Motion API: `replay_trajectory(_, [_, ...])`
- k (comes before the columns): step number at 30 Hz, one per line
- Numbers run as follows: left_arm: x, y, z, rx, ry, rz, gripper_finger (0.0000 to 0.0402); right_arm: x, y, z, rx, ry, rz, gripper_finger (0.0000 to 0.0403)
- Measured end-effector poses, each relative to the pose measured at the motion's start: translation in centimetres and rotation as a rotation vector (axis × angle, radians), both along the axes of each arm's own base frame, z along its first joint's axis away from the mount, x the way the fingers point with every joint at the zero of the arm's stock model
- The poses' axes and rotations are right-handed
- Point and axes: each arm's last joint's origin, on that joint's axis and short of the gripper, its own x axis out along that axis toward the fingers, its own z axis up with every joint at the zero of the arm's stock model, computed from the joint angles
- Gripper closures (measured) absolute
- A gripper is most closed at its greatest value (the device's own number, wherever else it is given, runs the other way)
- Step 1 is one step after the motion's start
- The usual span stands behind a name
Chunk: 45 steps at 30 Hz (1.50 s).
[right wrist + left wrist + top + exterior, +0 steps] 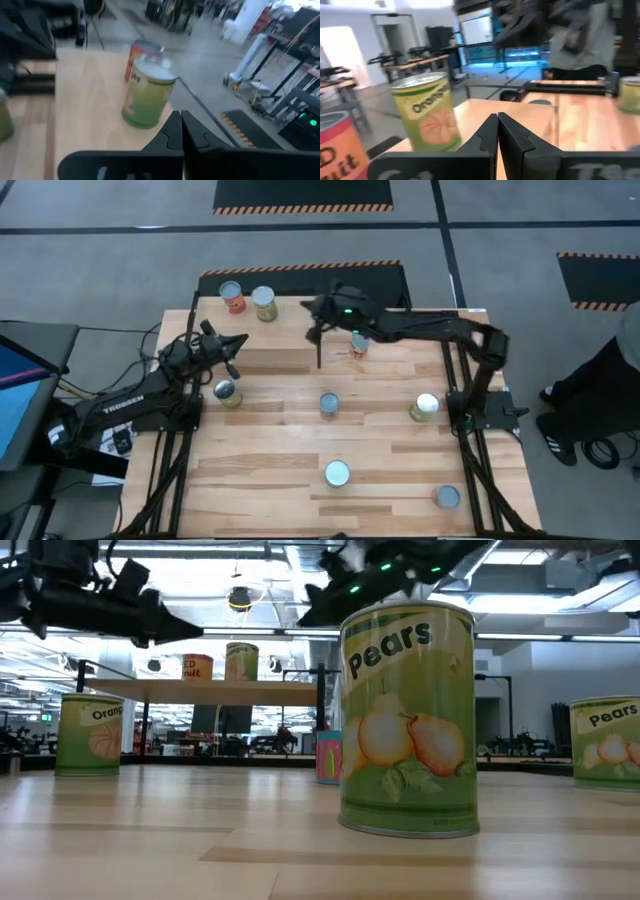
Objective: Pick and place cans onto a shelf
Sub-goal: Put the top canned oranges on the shelf
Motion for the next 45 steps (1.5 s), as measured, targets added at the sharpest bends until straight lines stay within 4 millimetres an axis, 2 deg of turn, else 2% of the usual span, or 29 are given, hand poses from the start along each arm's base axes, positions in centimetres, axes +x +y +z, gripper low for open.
replay_trajectory(5, [2.0,-0.4,1.1,0.01,-0.047,0.008,0.0399,-3.7,1.3,-0.4,0.0,-0.027,-0.008,0.0399])
replay_trajectory(11, [6.8,-1.8,2.9,-0.023,0.013,0.008,0.0384,-6.6,1.7,0.8,-0.026,-0.095,-0.026,0.0398])
replay_trajectory(15, [10.7,-2.1,3.8,-0.082,0.05,0.171,0.0352,-7.5,1.8,0.8,-0.034,-0.093,-0.034,0.0398])
replay_trajectory(19, [14.8,-1.5,4.5,-0.071,0.141,0.326,0.0327,-7.8,1.7,0.8,-0.034,-0.092,-0.038,0.0399])
replay_trajectory(23, [18.4,-0.1,4.2,-0.099,0.187,0.465,0.0324,-7.8,1.7,0.7,-0.034,-0.083,-0.04,0.0397])
replay_trajectory(27, [21.1,1.4,3.4,-0.085,0.229,0.566,0.0332,-7.7,1.8,0.7,-0.036,-0.081,-0.036,0.0399])
replay_trajectory(31, [22.3,2.9,2.2,-0.085,0.265,0.592,0.0344,-7.7,1.8,0.7,-0.041,-0.08,-0.034,0.0398])
replay_trajectory(35, [22.1,4.2,1.3,-0.083,0.31,0.629,0.0355,-7.7,1.8,0.7,-0.04,-0.078,-0.036,0.0398])
replay_trajectory(45, [21.4,6.2,1.0,-0.101,0.34,0.637,0.0381,-7.7,1.8,0.6,-0.039,-0.075,-0.034,0.0396])
